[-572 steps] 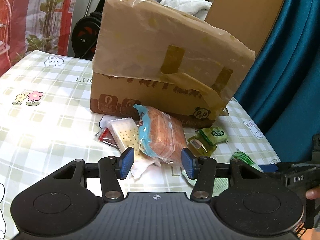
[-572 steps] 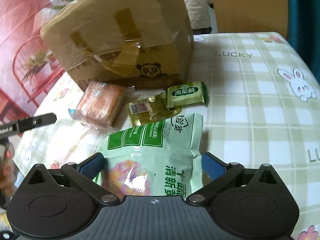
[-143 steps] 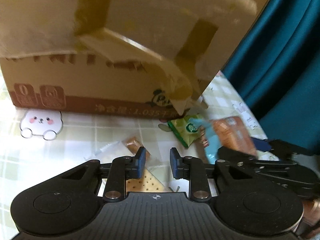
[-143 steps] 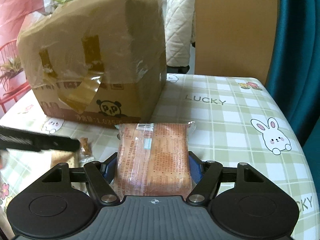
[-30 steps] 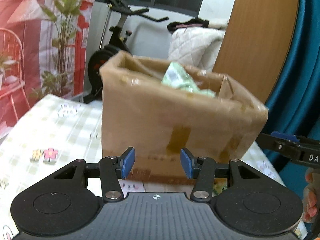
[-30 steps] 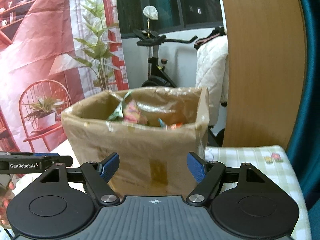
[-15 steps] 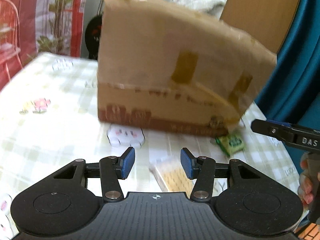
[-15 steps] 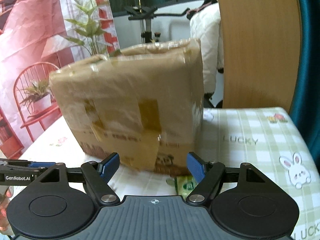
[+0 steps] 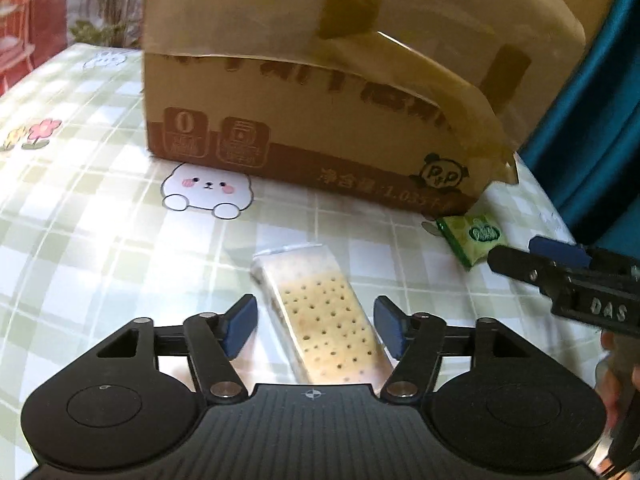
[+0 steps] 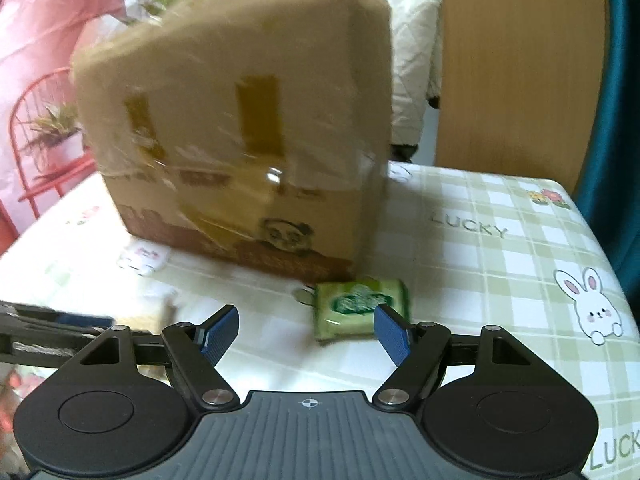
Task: Organize snacks
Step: 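Grasp the cracker packet with the left tool while the right grasps the green pastry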
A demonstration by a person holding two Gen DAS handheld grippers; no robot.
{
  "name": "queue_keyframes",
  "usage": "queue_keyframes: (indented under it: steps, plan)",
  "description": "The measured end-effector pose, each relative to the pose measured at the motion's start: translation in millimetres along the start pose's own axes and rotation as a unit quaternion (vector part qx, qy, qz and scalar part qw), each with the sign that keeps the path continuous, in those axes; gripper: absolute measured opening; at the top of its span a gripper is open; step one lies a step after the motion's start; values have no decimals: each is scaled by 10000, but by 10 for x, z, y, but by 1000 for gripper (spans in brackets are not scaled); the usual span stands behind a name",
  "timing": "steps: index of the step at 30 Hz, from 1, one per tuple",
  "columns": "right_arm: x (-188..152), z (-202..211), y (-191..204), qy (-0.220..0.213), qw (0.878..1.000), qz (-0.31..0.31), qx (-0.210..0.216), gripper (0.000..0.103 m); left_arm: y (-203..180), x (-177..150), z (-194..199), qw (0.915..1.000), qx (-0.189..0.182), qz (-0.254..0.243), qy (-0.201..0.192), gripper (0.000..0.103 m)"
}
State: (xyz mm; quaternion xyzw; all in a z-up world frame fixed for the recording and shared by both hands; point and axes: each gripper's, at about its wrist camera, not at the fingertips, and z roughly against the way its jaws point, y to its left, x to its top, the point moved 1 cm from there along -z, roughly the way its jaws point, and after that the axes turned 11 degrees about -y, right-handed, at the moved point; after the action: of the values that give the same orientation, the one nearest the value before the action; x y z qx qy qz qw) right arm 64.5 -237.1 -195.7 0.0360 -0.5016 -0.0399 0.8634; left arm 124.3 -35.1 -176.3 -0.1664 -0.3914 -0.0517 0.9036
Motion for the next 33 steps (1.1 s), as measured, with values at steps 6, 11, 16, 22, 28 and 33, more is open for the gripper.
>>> queue_keyframes:
  steps: [6,11,16,22,28,33]
  plan:
    - [-16,-178,-210,-83,9998,-39,-161,73,-136,-5,-31,9993,110,-342,-110,68]
    - [-30,-385,-223,-71,9999,-47,-146,77,-110,23,-72,9985,321,-325,-311,54]
    - [-88,-539,-231,-45,9996,-166,-240,73,-54,3,-70,9981,302,-296,-453,53]
    - [-118,-554,-218,-171,9991,-178,-358,65,-19,31,-48,9978,308,-299,-501,54]
    - [-157,-490,-206,-251,9989,-206,-352,59,21,24,-46,9974,292,-322,-567,54]
    - [-198,-393,-186,-431,9981,-230,-381,50,79,-32,32,9970,341,-232,-649,53]
